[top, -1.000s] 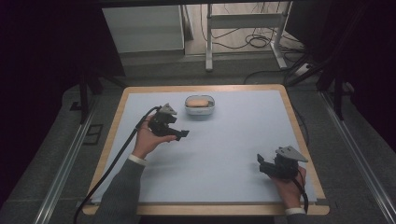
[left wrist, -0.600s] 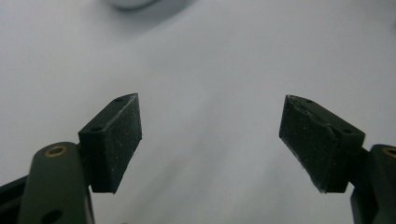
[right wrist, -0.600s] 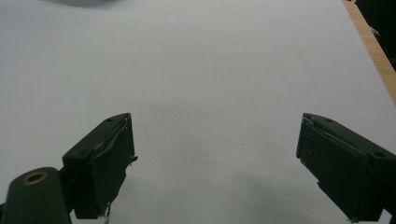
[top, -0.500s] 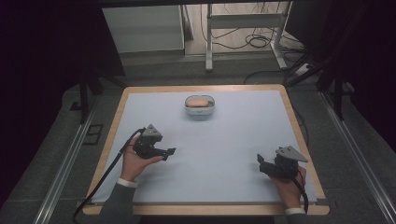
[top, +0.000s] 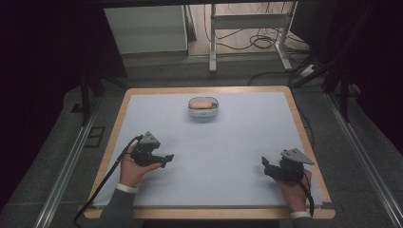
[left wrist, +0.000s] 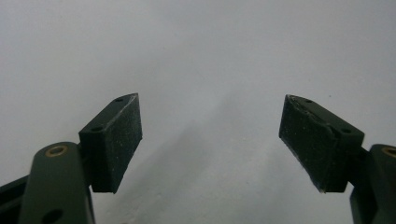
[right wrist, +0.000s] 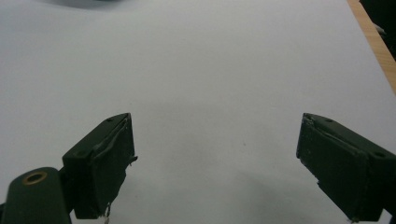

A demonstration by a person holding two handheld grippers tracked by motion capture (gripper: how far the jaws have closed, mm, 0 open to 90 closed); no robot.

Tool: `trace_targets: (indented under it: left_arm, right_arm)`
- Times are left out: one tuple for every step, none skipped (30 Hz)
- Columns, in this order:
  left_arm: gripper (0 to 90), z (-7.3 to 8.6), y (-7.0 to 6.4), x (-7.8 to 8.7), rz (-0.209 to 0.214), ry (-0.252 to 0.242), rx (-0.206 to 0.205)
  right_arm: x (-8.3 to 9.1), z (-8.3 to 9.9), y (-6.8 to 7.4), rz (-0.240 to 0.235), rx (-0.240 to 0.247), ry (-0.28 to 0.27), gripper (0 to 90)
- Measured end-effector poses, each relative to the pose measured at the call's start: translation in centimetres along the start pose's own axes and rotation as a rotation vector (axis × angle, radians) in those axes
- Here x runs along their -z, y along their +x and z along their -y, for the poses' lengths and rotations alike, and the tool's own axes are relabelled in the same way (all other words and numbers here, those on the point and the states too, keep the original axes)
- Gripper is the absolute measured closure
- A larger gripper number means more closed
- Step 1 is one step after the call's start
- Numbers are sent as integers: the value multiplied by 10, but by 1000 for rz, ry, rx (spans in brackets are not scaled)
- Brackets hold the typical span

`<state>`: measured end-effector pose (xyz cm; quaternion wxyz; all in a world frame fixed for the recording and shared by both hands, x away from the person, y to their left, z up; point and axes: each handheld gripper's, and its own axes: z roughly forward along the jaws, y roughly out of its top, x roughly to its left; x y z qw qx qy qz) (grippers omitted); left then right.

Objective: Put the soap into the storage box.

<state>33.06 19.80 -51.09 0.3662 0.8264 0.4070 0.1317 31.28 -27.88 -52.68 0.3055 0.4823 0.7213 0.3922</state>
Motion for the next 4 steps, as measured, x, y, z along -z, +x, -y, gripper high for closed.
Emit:
trace_targets:
  left_arm:
    - [215, 1, 0, 0, 0, -1, 0]
    - [214, 1, -1, 1, 0, -2, 1]
    - [213, 1, -1, 1, 0, -2, 1]
    - [213, 1, 0, 2, -1, -5, 2]
  right_arm:
    - [0, 0, 0, -3, -5, 3, 114]
    - [0, 0, -1, -5, -9, 4, 114]
    - [0, 0, -1, -5, -9, 4, 114]
    - [0, 0, -1, -8, -11, 3, 114]
